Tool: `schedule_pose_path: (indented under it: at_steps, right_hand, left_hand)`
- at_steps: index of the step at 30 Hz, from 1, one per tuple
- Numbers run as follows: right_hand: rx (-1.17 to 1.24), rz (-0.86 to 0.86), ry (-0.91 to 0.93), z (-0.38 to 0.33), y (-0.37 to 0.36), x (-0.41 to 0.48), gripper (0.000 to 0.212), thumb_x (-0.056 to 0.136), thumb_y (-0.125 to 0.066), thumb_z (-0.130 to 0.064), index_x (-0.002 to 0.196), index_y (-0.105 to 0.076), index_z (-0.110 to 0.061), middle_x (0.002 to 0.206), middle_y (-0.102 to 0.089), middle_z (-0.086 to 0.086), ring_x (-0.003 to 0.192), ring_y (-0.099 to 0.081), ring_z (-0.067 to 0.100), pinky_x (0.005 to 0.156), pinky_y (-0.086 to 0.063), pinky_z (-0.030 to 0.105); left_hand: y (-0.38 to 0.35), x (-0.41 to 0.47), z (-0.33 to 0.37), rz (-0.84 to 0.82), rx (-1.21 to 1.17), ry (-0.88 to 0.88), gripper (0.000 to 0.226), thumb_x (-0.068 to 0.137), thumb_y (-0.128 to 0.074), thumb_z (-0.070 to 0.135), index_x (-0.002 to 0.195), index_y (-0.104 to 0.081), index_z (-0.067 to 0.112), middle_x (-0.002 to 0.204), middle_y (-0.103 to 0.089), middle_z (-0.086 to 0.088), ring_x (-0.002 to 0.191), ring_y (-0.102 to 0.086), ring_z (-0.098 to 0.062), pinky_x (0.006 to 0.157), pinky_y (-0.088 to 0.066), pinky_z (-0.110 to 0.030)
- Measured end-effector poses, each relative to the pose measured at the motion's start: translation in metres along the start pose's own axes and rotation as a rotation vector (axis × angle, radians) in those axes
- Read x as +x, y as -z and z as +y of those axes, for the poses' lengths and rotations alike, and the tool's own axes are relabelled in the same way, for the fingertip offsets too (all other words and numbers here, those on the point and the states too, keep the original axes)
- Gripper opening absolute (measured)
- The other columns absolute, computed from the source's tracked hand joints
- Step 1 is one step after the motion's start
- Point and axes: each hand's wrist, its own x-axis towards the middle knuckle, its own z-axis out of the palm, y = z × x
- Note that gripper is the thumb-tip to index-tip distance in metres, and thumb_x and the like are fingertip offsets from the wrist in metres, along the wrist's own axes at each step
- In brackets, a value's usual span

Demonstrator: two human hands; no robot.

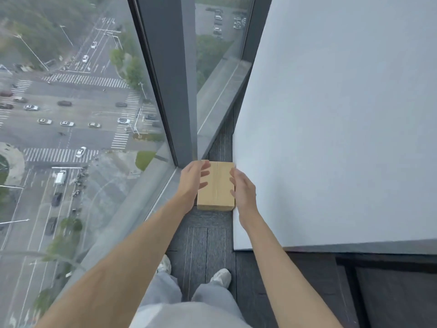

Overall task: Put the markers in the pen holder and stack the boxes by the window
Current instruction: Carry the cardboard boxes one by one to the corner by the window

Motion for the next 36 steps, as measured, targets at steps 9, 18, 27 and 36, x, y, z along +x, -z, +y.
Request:
schedule_pose_path:
  at_steps: [9, 18, 27, 36]
  right_hand:
    - [0.176, 0.129, 0.176, -0.015, 0.004, -0.097, 0.025, 0.101, -0.048, -0.04, 0.102, -0.067, -0.023, 0.12, -0.063, 0.003, 0.124, -0.055, 0.022, 0.107, -0.044, 0.041]
    - [0.44, 0.56, 0.28, 0.037, 0.02, -0.207, 0.034, 0.103, -0.051, -0.026, 0.132, -0.061, -0.013, 0.133, -0.064, -0.001, 0.118, -0.062, 0.011, 0.102, -0.05, 0.035]
    - [0.705, 1.068, 0.274, 0.127, 0.092, -0.352, 0.028, 0.103, -0.051, -0.025, 0.125, -0.065, -0.015, 0.123, -0.069, -0.004, 0.11, -0.068, 0.009, 0.095, -0.055, 0.033]
    - [0.866, 1.365, 0.289, 0.234, 0.207, -0.485, 0.024, 0.101, -0.055, -0.027, 0.12, -0.066, -0.018, 0.122, -0.069, -0.006, 0.104, -0.07, 0.007, 0.091, -0.056, 0.029]
  left_hand:
    - [-0.004, -0.086, 0.017, -0.217, -0.009, -0.065, 0.027, 0.096, -0.049, 0.025, 0.113, -0.067, 0.015, 0.117, -0.069, 0.002, 0.11, -0.064, -0.015, 0.097, -0.054, -0.044]
    - [0.0, -0.15, -0.01, -0.601, 0.131, -0.086, 0.028, 0.092, -0.05, 0.031, 0.11, -0.07, 0.022, 0.116, -0.071, 0.007, 0.11, -0.066, -0.012, 0.09, -0.056, -0.037]
    - [-0.07, -0.283, -0.094, -1.089, 0.396, -0.064, 0.037, 0.097, -0.041, 0.032, 0.118, -0.067, 0.017, 0.123, -0.068, 0.007, 0.117, -0.061, -0.012, 0.097, -0.053, -0.04]
    - [-0.174, -0.447, -0.22, -1.373, 0.627, -0.014, 0.033, 0.1, -0.038, 0.024, 0.118, -0.065, 0.019, 0.118, -0.069, 0.003, 0.11, -0.064, -0.011, 0.091, -0.053, -0.034]
